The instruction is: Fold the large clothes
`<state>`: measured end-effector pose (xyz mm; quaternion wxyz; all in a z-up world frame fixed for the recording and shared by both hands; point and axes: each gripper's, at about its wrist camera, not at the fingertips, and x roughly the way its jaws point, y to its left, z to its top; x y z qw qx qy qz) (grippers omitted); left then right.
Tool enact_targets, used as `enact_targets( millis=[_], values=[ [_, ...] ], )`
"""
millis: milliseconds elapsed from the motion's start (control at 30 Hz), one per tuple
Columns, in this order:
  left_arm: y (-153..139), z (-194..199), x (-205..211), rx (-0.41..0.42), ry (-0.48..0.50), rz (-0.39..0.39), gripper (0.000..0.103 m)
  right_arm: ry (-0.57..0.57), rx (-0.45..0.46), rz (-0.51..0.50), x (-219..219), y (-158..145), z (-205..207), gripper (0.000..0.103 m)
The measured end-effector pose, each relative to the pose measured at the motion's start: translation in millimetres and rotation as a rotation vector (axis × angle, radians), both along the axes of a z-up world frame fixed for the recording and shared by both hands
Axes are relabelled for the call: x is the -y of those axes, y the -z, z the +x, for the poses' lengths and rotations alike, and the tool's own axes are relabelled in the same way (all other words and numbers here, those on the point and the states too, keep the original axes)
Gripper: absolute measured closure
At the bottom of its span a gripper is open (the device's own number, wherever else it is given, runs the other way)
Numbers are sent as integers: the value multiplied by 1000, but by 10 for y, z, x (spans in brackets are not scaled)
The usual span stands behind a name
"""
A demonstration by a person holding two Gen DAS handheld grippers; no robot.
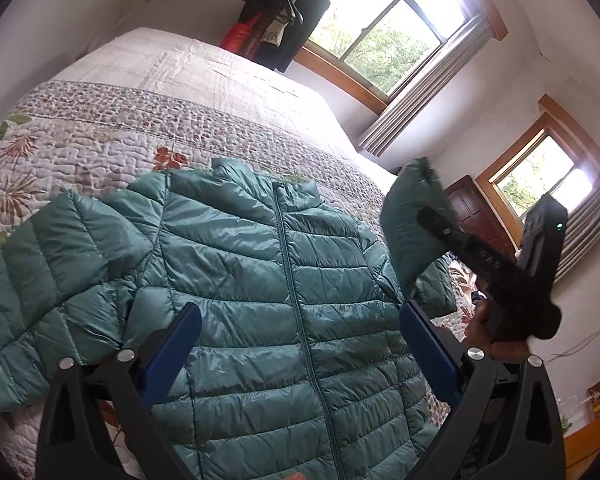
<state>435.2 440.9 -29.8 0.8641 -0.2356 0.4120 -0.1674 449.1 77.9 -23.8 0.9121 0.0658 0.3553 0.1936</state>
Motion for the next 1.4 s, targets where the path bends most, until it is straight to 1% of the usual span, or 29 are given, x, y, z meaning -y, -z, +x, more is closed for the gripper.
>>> enact_targets(
  millis=[133, 233, 333, 367, 400, 433, 467, 600, 700, 767, 833, 900, 933, 967, 1000, 1067, 1133, 1267, 1400],
  values=[
    [75, 151, -107, -15, -10, -69, 4, -71, -87, -94, -446, 477, 80, 93],
    [203, 308, -197, -42, -17, -148, 4, -114, -130, -137, -650, 784, 120, 93],
    [375, 493, -212, -85, 1, -211, 4, -149, -165, -142, -753, 938, 131, 85],
    [433, 548, -209, -100, 7, -228, 4, -163, -176, -141, -764, 954, 123, 71],
    [509, 635, -187, -122, 20, -250, 4, -169, -176, -134, -758, 959, 99, 63],
    [567, 687, -160, -135, 32, -260, 4, -164, -167, -133, -721, 943, 65, 50],
    [624, 746, -129, -149, 42, -267, 4, -163, -158, -133, -672, 911, 26, 44],
    [954, 997, 5, -237, 42, -300, 4, -174, -149, -97, -415, 809, -213, 39],
    [1177, 1169, 174, -305, 70, -325, 4, -174, -124, -55, -125, 697, -498, 37],
    [1263, 1254, 295, -332, 96, -332, 4, -161, -106, -23, 98, 624, -704, 32],
    [1311, 1308, 397, -345, 112, -318, 5, -141, -88, 6, 310, 569, -918, 30],
    [1308, 1328, 437, -352, 101, -290, 21, -118, -70, 24, 528, 536, -1117, 30],
    [1304, 1336, 449, -361, 99, -273, 46, -106, -65, 29, 624, 535, -1200, 30],
    [1309, 1341, 445, -372, 84, -247, 74, -93, -61, 33, 719, 541, -1286, 29],
    [1313, 1348, 436, -382, 79, -231, 85, -82, -61, 39, 799, 551, -1348, 29],
    [1297, 1357, 403, -379, 79, -211, 91, -59, -74, 53, 937, 591, -1453, 29],
    [1182, 1338, 358, -351, 74, -178, 93, -46, -94, 67, 1041, 639, -1509, 29],
    [859, 1292, 167, -293, 60, -144, 95, -29, -105, 78, 1163, 701, -1554, 29],
    [535, 1220, -50, -237, 46, -115, 95, -35, -113, 97, 1190, 740, -1532, 29]
  ],
)
